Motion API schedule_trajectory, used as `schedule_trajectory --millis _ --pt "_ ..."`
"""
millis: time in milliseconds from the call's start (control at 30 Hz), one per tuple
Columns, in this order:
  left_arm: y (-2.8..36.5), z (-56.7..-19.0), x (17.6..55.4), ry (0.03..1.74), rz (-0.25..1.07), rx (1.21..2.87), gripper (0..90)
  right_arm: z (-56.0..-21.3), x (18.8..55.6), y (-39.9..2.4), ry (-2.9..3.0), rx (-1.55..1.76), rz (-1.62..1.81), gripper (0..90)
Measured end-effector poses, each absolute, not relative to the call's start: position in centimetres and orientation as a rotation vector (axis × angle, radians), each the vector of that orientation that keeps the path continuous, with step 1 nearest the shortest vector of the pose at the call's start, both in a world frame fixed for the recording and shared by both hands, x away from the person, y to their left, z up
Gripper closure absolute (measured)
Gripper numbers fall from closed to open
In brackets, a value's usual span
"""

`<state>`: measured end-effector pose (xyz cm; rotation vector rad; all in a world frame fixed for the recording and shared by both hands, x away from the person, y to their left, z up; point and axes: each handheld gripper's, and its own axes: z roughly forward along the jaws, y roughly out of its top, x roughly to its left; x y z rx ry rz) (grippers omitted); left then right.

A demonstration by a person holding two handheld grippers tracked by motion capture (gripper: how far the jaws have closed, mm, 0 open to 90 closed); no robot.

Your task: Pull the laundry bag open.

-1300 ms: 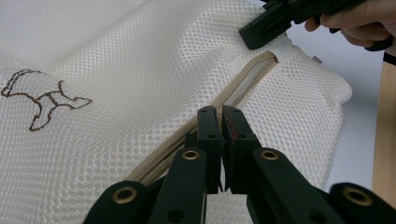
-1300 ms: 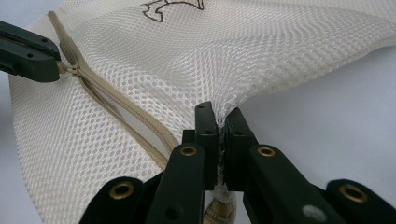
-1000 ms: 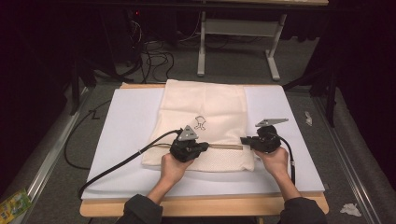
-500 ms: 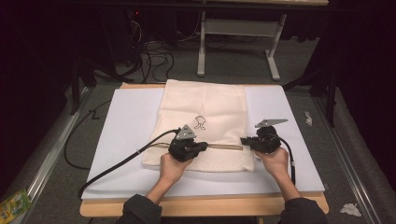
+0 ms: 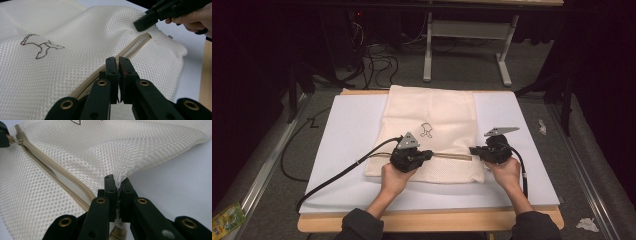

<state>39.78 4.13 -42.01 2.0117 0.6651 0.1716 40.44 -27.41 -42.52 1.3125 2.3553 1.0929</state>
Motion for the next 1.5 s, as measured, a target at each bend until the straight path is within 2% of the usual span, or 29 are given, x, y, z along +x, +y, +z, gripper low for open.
schedule_trajectory --millis 1500 --pt "5.5 -40.8 40.0 0.693 0.205 2.002 87.2 -41.9 40.7 -27.4 2.348 1.296 1.1 88.6"
